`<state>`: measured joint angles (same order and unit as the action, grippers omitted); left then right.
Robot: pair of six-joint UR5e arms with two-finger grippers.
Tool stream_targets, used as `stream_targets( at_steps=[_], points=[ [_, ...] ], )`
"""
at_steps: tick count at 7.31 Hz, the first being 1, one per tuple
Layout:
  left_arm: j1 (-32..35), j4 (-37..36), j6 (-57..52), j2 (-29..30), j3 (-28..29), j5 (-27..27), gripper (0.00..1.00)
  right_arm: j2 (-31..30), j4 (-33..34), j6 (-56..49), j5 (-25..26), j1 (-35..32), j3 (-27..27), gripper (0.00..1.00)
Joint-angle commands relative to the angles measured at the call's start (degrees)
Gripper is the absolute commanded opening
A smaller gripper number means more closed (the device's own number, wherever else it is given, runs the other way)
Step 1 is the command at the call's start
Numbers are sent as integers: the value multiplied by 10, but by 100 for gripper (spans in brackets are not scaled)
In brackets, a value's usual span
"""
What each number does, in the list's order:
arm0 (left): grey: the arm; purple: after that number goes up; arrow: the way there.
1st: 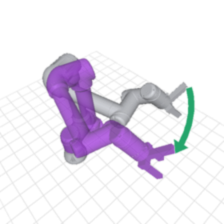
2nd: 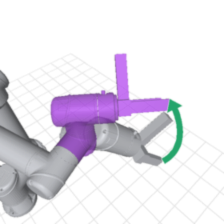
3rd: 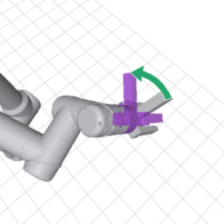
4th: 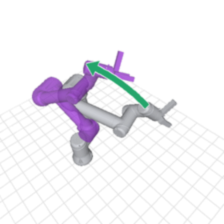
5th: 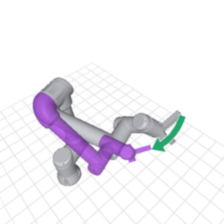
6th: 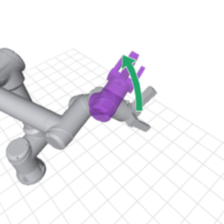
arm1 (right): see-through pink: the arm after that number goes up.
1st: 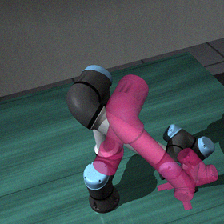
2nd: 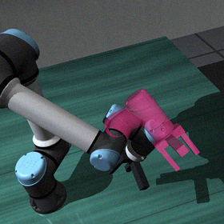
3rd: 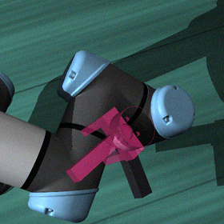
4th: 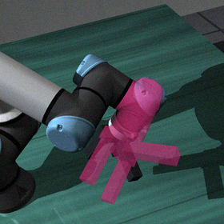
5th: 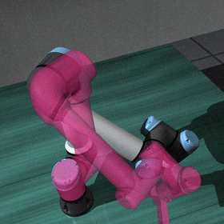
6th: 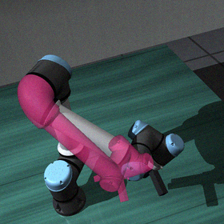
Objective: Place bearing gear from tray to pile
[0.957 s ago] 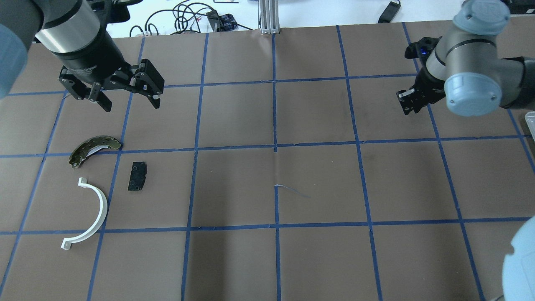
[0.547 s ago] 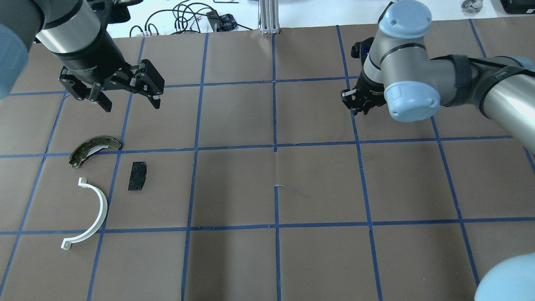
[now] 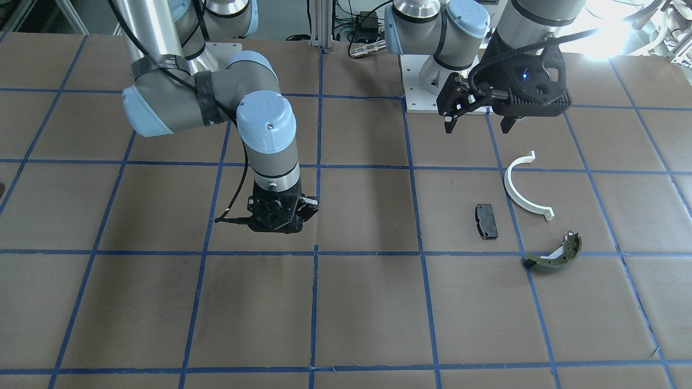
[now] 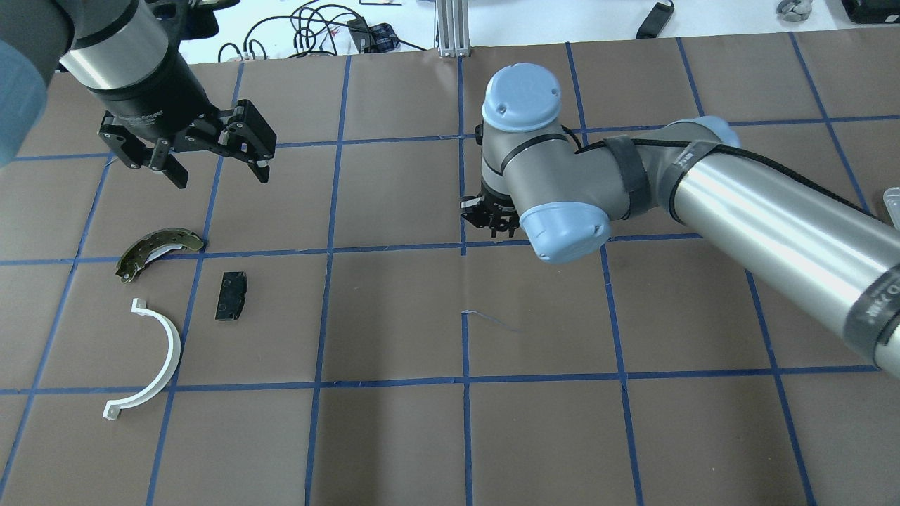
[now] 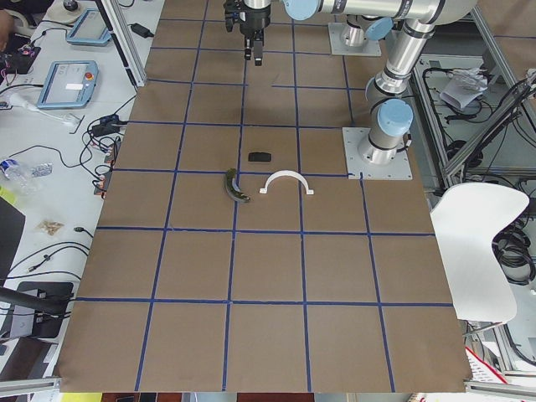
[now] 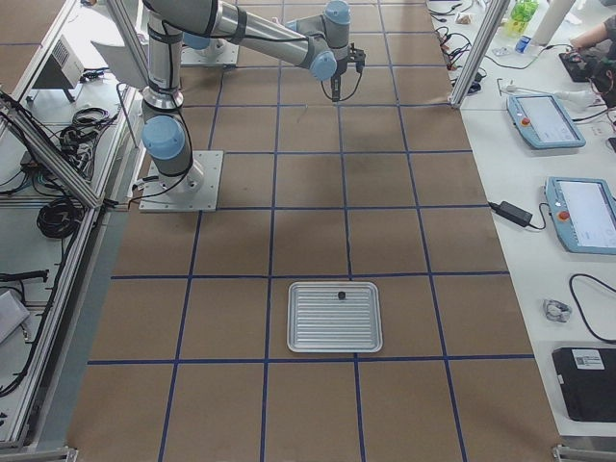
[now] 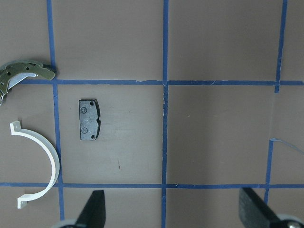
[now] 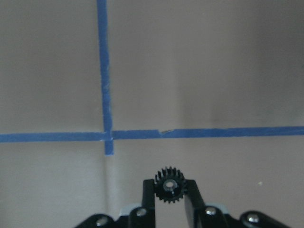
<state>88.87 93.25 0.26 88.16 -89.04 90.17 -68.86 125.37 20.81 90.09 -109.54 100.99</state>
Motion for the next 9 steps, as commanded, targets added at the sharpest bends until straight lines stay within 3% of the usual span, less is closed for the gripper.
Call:
stream_targets(
  at_steps=[1,4,5,6,9],
  points=[
    [0,0,0,0,0,0,100,28,18,56,1,-53,0,17],
    [0,0,0,0,0,0,100,48,34,65,1,-59,3,28],
    [0,0,0,-1,0,1,100,57,35,66,0,-59,3,58],
    [0,0,0,-1,0,0,100,61,34,78,-1,-59,0,100],
    [0,-3,0,8,-10,-3,100,42,22,28,3,-32,-20,100]
  ],
)
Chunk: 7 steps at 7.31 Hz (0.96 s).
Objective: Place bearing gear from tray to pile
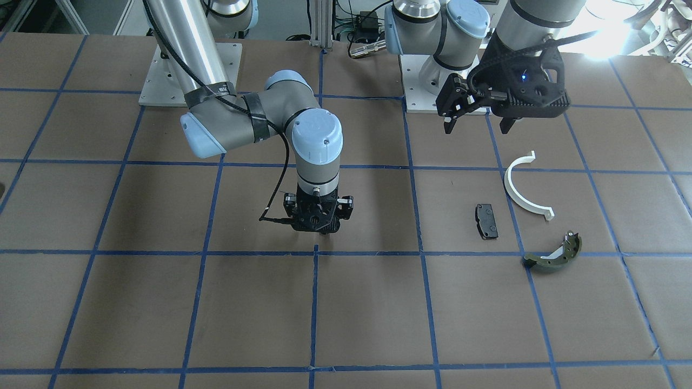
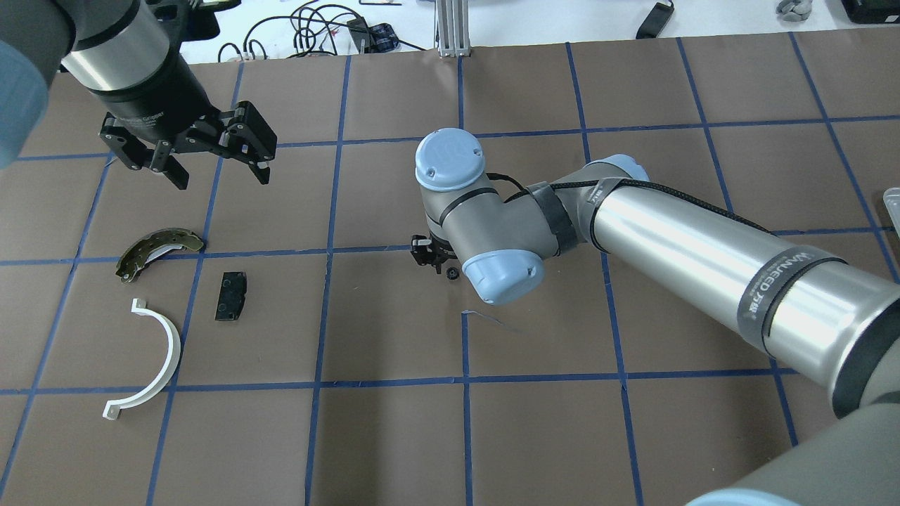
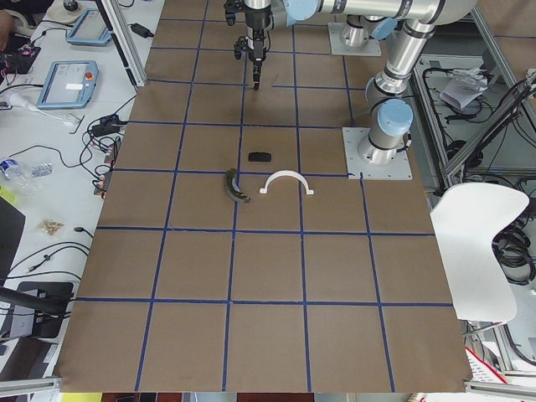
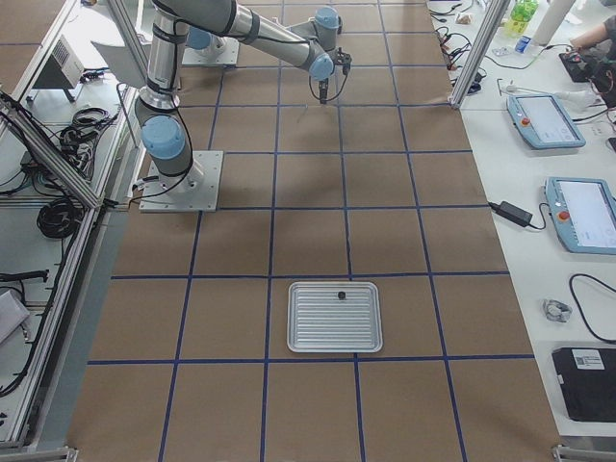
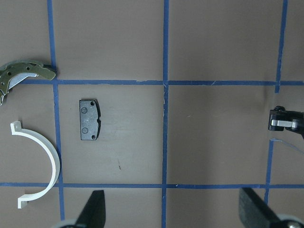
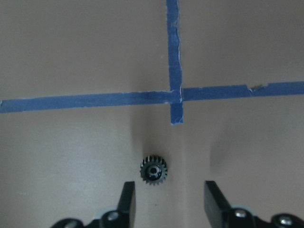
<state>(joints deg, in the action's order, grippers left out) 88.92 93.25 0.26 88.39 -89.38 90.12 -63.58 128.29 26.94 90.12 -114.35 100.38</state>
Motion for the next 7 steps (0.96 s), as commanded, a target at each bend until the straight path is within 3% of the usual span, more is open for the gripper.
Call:
stream_targets(
  at_steps=[1,3,6,7],
  points=[
    [0,-7,3,22,-11,-6,100,-26,-27,-63,1,42,-19,100],
    [29,-27,11,68,-19,-7,100,-62,-89,-163,7,107,-21,100],
    [117,-148,97,146,-33,-6,100,-138,-209,-371,4,279,-21,100],
    [138,-201,111,172,-44,-6,100,-145,-215,-452,2,331,-21,100]
  ],
)
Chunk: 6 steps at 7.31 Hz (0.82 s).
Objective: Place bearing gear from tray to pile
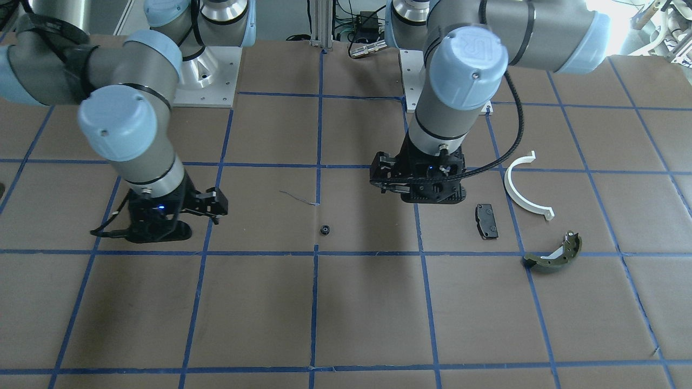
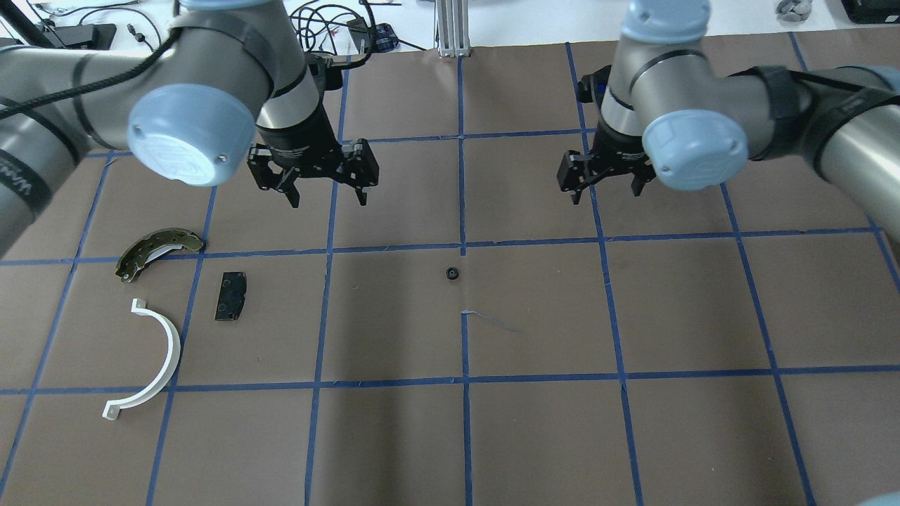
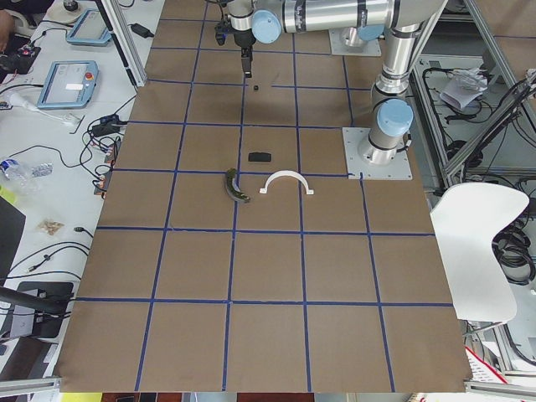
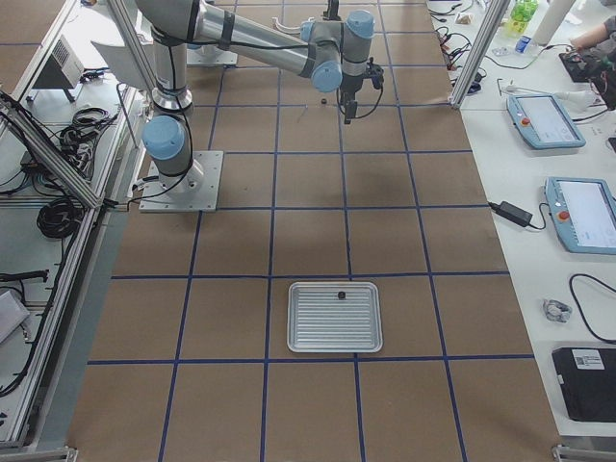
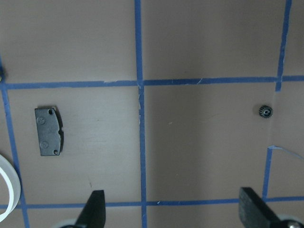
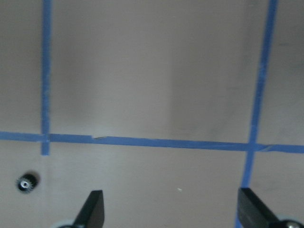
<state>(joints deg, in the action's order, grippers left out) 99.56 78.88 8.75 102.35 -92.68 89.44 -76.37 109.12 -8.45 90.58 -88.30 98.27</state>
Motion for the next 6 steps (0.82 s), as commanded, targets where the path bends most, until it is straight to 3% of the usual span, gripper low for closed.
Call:
stream_targets(
  at_steps=[1,3,5,6],
  points=[
    [51,-104,42,56,-33,-1,100,-18,-35,-162,1,120,0,100],
    [93,-212,95,100,-63,0,100,-37,-37,-218,10,177,-5,100],
    [107,-220,94,136,-63,-1,100,-59,-30,-281,60,199,-3,100],
    [117,-220,91,150,-63,-1,100,-44,-30,-339,52,255,-4,100]
  ],
)
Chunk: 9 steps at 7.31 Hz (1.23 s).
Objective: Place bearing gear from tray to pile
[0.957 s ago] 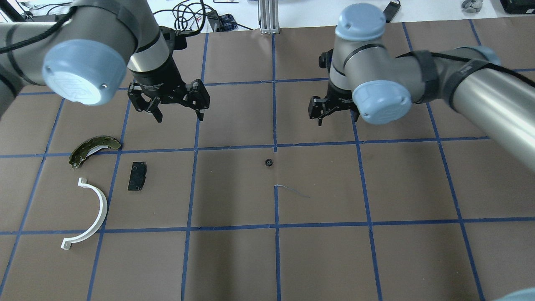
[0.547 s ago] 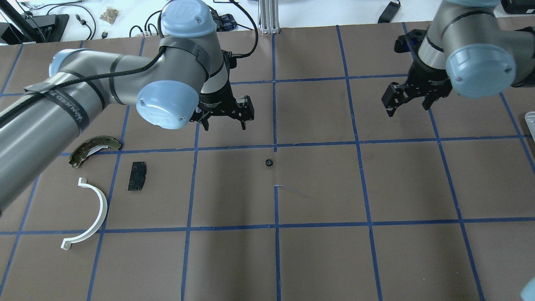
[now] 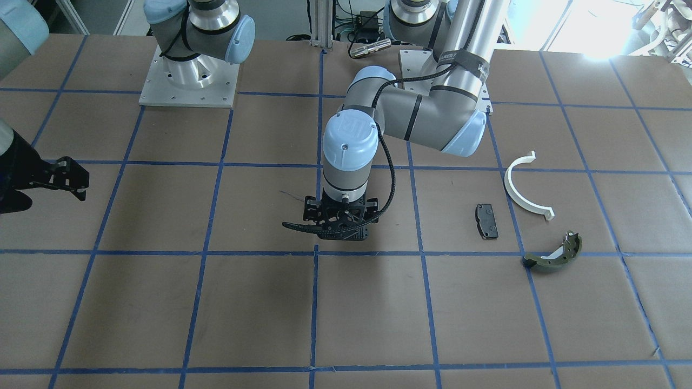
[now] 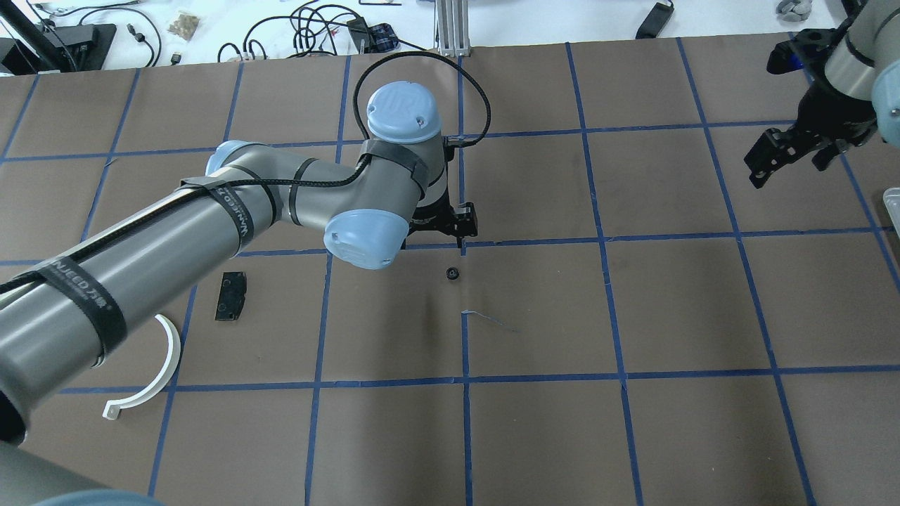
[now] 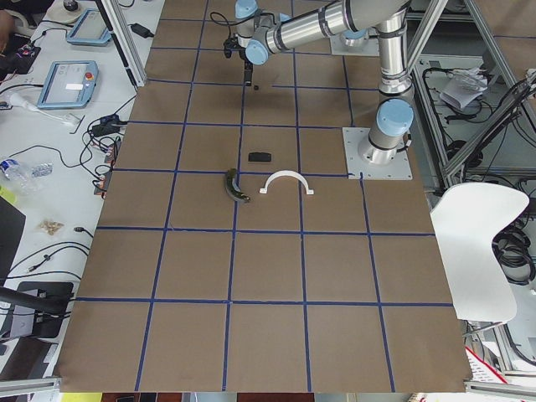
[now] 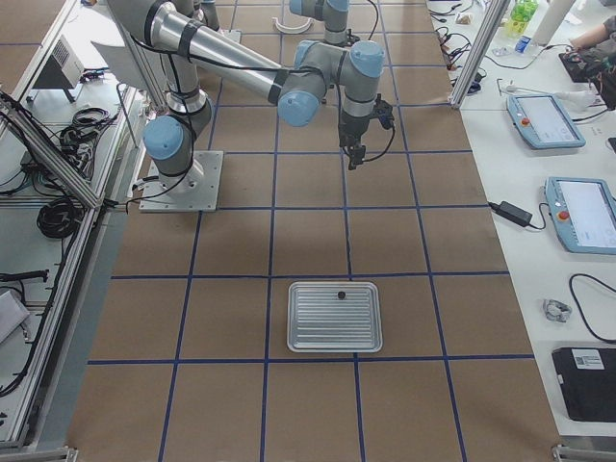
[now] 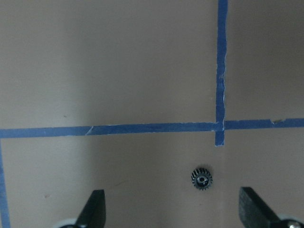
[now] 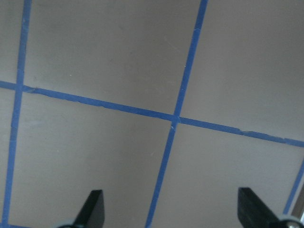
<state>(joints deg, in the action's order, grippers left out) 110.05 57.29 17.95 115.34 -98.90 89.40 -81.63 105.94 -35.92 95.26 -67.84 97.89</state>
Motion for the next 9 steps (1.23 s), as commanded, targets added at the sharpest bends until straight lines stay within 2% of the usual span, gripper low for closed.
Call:
stream_targets(
  at_steps=[1,3,4,5,6,7,8,9],
  points=[
    [17,-11,-1,32,-1,0,100,24,3,-117,3,106,-2,100],
    [32,-31,3,54,-2,2,100,72,58,-231,2,169,-13,100],
    [33,-38,3,57,-2,2,92,100,77,-261,2,191,-21,100],
    [33,-38,1,59,-2,2,73,124,102,-299,2,212,-30,100],
    [33,-38,-2,59,-2,3,48,153,128,-316,2,230,-40,100],
    [33,-38,-2,59,-2,3,32,179,139,-324,2,242,-55,100],
    [33,-38,-2,59,-2,3,20,202,152,-335,1,244,-75,100],
    [32,-38,-5,55,3,2,17,223,153,-339,1,248,-94,100]
  ],
)
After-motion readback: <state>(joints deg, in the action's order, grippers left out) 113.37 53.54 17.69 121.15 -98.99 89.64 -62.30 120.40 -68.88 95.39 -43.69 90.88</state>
